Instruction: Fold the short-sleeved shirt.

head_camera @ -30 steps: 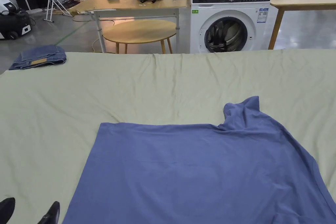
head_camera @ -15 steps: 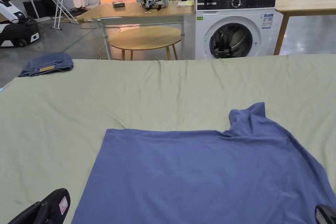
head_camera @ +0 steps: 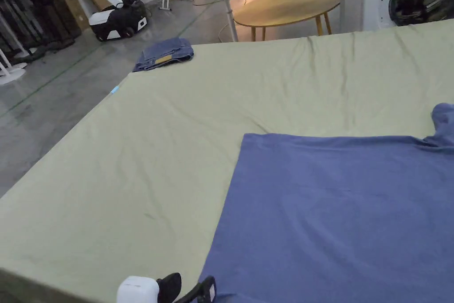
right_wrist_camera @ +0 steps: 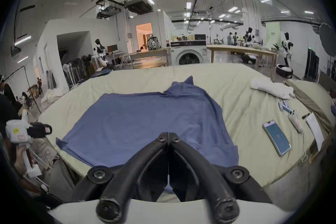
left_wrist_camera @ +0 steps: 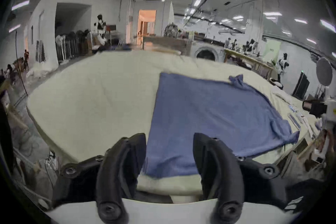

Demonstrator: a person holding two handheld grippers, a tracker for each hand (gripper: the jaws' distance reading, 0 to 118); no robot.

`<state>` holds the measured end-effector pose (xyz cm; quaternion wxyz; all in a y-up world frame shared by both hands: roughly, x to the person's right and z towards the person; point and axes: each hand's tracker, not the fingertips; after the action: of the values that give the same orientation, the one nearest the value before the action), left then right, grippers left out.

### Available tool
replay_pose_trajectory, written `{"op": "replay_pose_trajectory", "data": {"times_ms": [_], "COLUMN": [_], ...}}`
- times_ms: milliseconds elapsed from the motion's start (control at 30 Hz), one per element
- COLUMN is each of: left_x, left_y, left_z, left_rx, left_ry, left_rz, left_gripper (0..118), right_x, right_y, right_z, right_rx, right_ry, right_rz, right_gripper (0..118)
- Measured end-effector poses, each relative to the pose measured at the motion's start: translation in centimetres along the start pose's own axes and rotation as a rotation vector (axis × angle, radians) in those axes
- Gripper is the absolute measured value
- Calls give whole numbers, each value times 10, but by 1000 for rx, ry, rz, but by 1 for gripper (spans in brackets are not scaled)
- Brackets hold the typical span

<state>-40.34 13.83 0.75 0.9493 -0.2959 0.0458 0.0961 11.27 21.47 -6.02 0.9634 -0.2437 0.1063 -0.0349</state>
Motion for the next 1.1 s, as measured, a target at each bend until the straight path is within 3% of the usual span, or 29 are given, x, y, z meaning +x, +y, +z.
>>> {"op": "replay_pose_trajectory", "data": {"times_ms": [133, 233, 300, 467, 500, 533, 567, 600, 633, 733, 833, 967, 1000, 1033, 1067, 1100], "left_x": [-16, -7, -1, 17, 24, 27, 28, 28, 24, 19, 12, 15, 14, 15, 14, 14], "left_y": [-19, -22, -17, -15, -14, -14, -14, -14, -13, -5, -16, -17, -18, -19, -21, -23], "left_z": [-35, -45, -40, -48, -48, -49, -51, -54, -54, -54, -54, -54, -54, -54, -53, -51], "left_rx": [-133, -208, -183, -243, -248, -259, -263, -272, -284, -314, -283, -272, -272, -270, -264, -248], "left_ry": [51, 64, 80, 117, 131, 142, 140, 142, 139, 116, 126, 135, 136, 136, 131, 124], "left_rz": [38, 63, 27, -96, -137, -157, -150, -144, -129, -85, -81, -83, -82, -84, -93, -119], "left_gripper": [56, 41, 17, 2, 2, 2, 2, 2, 2, 2, 2, 2, 2, 2, 2, 2], "right_x": [8, 13, 18, 32, 37, 42, 47, 53, 59, 74, 88, 98, 99, 97, 95, 94], "right_y": [-2, -4, -7, -17, -21, -24, -28, -34, -39, -58, -78, -92, -94, -95, -94, -91], "right_z": [0, 4, 7, 18, 21, 23, 23, 24, 22, 13, -6, -30, -35, -36, -35, -34], "right_rx": [-26, -36, -48, -77, -79, -87, -104, -121, -138, -181, -251, -303, -321, -315, -311, -321], "right_ry": [-16, -47, -74, -166, -188, -217, -232, -234, -251, -296, -260, -264, -248, -249, -251, -239], "right_rz": [-15, -22, -33, -83, -99, -118, -138, -159, -170, -217, -275, -273, -288, -284, -279, -283], "right_gripper": [0, 0, 0, 0, 3, 16, 41, 54, 58, 57, 58, 56, 51, 39, 19, 11]}}
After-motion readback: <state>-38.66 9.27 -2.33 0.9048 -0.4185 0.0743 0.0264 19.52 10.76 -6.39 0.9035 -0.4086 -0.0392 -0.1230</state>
